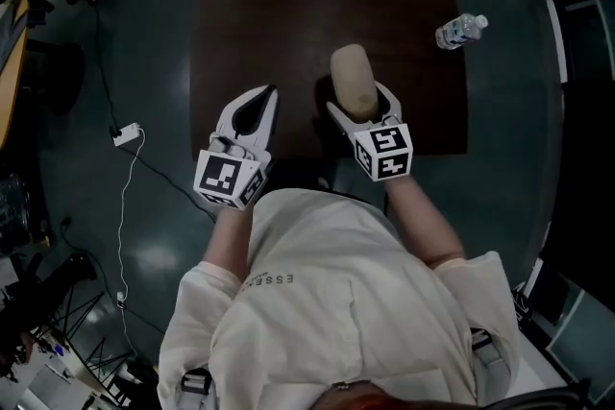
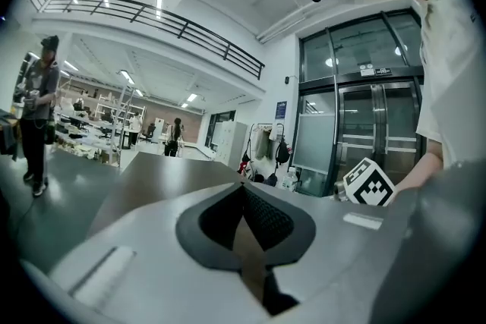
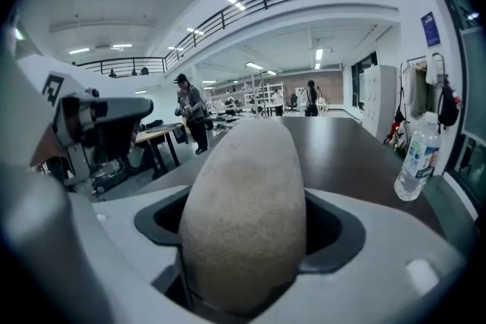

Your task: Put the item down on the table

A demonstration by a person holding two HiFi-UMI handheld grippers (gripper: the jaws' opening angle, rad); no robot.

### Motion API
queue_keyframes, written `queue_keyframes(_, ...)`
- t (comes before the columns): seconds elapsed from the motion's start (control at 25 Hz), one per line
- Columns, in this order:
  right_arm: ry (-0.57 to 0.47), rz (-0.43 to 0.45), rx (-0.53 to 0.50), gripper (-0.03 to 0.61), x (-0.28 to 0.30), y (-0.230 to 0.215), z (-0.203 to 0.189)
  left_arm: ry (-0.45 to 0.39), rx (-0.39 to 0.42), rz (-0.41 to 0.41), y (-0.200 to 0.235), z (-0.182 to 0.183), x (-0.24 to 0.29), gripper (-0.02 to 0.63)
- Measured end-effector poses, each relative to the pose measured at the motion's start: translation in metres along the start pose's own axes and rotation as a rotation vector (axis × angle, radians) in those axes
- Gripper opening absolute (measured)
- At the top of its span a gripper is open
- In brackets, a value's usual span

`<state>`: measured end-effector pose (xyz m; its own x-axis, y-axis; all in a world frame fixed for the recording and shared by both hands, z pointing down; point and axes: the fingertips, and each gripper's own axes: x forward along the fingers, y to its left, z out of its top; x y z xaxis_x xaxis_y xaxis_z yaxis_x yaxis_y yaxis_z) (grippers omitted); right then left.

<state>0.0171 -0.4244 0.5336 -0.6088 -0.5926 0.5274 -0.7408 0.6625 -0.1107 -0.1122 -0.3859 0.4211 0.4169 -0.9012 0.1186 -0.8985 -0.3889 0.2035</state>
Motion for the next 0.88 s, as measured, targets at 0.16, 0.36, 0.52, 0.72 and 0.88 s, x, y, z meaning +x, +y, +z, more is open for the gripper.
queue_keyframes(0.16, 0.102, -0.014, -0.007, 0.394, 0.046, -0.010, -0.019, 0.006, 0.007, -0.004, 0.030, -0.001, 0.023, 0.017)
queue_keyframes(0.36, 0.206, -0.011, 0.000, 0.394, 0.086, -0.009, -0.042, 0.056, -0.027, -0.023, 0.048, -0.016, 0.040, 0.017)
queue_keyframes(0.52, 0.269, 0.018, 0.015, 0.394, 0.110, -0.005, -0.058, 0.073, -0.043, -0.011, 0.065, -0.023, 0.045, 0.017)
queue_keyframes(0.72, 0.328, 0.030, 0.031, 0.394, 0.124, -0.002, -0.070, 0.089, -0.031, 0.027, 0.082, -0.025, 0.048, 0.017)
queue_keyframes(0.88, 0.332, 0.013, 0.046, 0.396, 0.126, -0.001, -0.071, 0.102, -0.038, 0.052, 0.088, -0.023, 0.043, 0.017)
